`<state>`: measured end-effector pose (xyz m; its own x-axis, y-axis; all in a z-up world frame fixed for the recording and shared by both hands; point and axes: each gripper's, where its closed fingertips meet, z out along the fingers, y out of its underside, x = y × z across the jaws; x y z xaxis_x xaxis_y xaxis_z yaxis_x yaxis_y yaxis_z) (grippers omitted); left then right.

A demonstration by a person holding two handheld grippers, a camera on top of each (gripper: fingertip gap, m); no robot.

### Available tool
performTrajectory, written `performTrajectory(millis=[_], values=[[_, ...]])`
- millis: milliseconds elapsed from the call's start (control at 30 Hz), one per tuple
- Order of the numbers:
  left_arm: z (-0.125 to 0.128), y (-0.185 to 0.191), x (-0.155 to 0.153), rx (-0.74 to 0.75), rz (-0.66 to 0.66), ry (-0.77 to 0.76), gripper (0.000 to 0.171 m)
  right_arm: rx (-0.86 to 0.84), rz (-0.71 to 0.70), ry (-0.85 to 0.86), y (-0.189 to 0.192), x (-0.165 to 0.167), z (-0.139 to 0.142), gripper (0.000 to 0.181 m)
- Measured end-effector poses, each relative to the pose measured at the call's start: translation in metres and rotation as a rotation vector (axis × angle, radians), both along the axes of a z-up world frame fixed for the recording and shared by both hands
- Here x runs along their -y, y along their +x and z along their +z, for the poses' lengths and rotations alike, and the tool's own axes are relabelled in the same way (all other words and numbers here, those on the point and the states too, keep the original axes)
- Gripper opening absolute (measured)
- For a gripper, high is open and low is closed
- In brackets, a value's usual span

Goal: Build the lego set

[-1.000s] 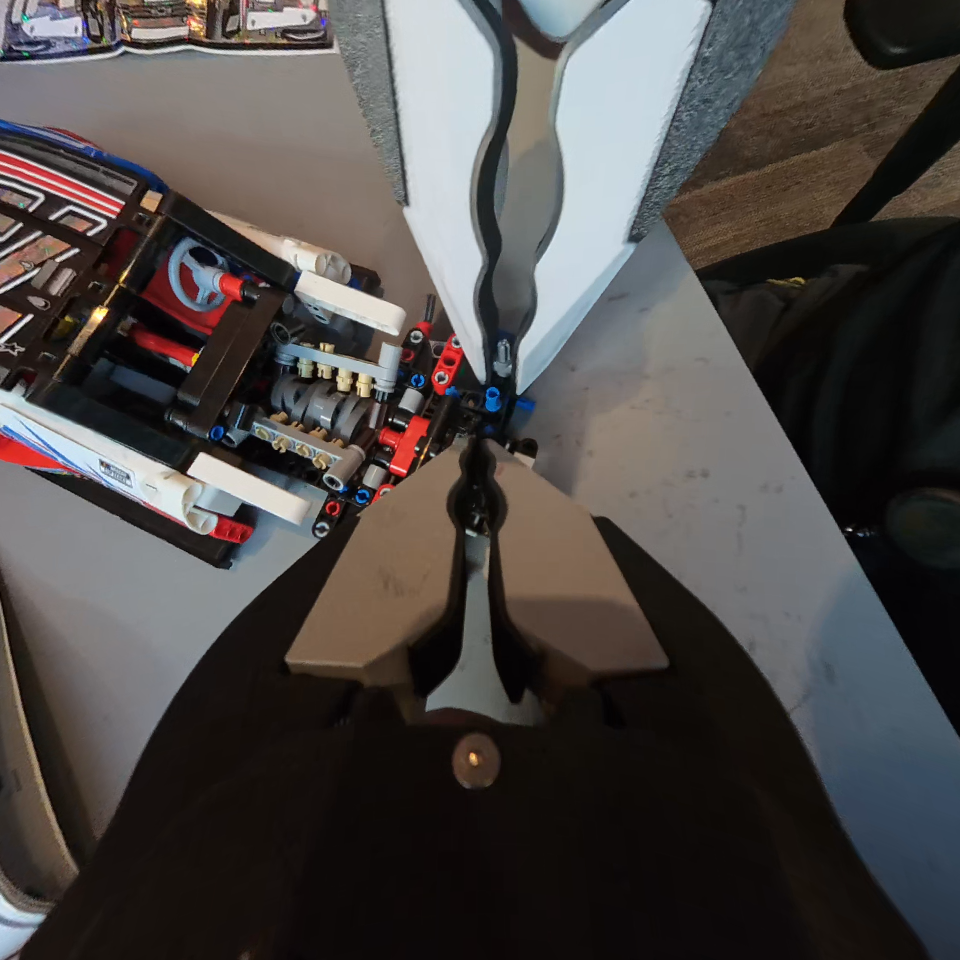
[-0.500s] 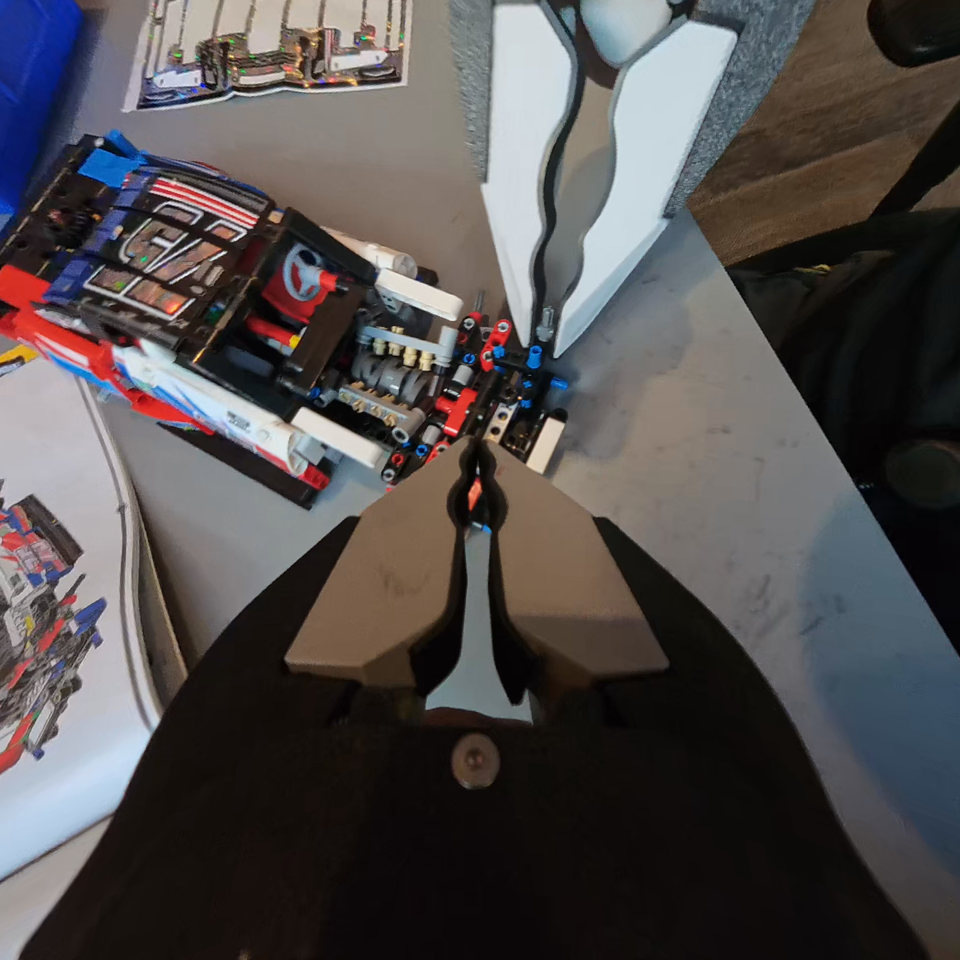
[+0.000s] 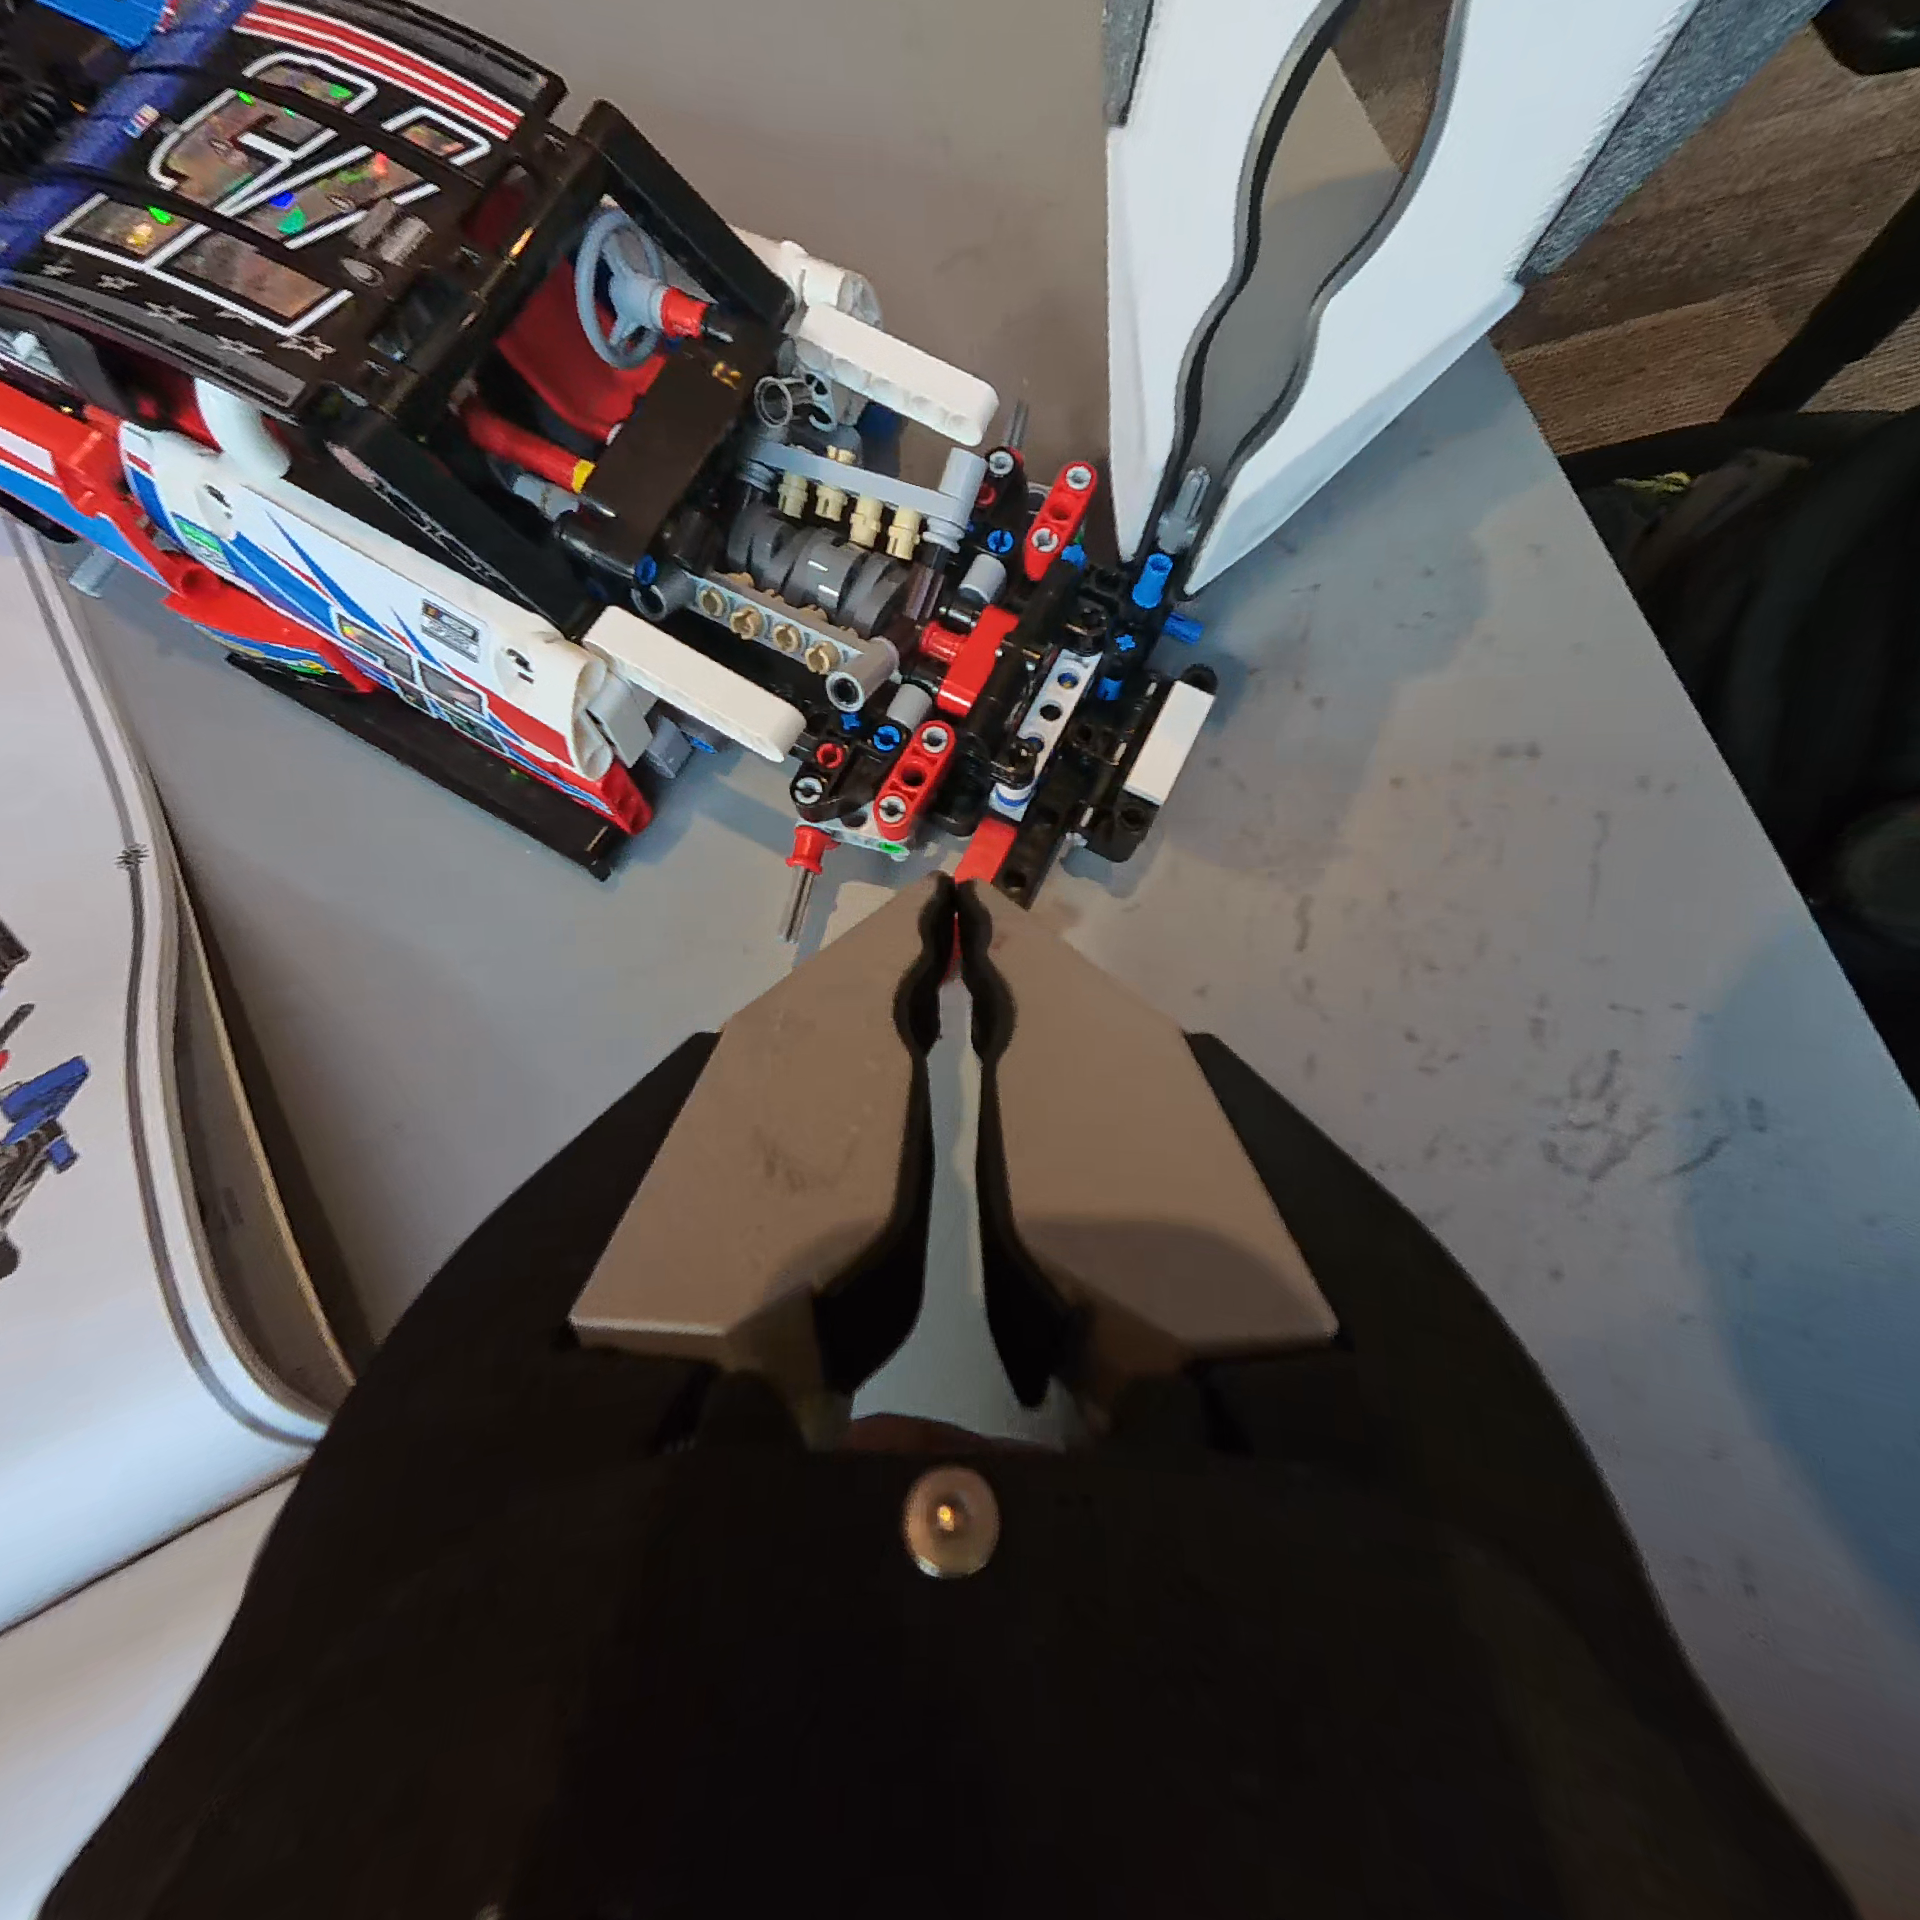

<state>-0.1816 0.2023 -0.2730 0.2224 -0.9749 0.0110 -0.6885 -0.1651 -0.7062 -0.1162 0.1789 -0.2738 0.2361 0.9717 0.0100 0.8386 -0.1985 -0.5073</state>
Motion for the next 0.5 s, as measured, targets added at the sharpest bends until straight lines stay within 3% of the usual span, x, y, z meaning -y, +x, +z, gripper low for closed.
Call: performTrajectory(millis=[233,400,500], values=[[-0.008,0.003,0.005,-0.024,-0.028,0.002,0.0,0.074,0.038,0.007,0.0,0.001,-0.001,0.007],[0.018,0.021,0.012,0.074,-0.092,0.08,0.0,0.143,0.05,-0.033,0.0,0.0,-0.002,0.007],[0.021,0.039,0.024,0.063,-0.159,0.114,0.0,0.149,0.048,-0.055,-0.001,0.0,-0.002,0.007]])
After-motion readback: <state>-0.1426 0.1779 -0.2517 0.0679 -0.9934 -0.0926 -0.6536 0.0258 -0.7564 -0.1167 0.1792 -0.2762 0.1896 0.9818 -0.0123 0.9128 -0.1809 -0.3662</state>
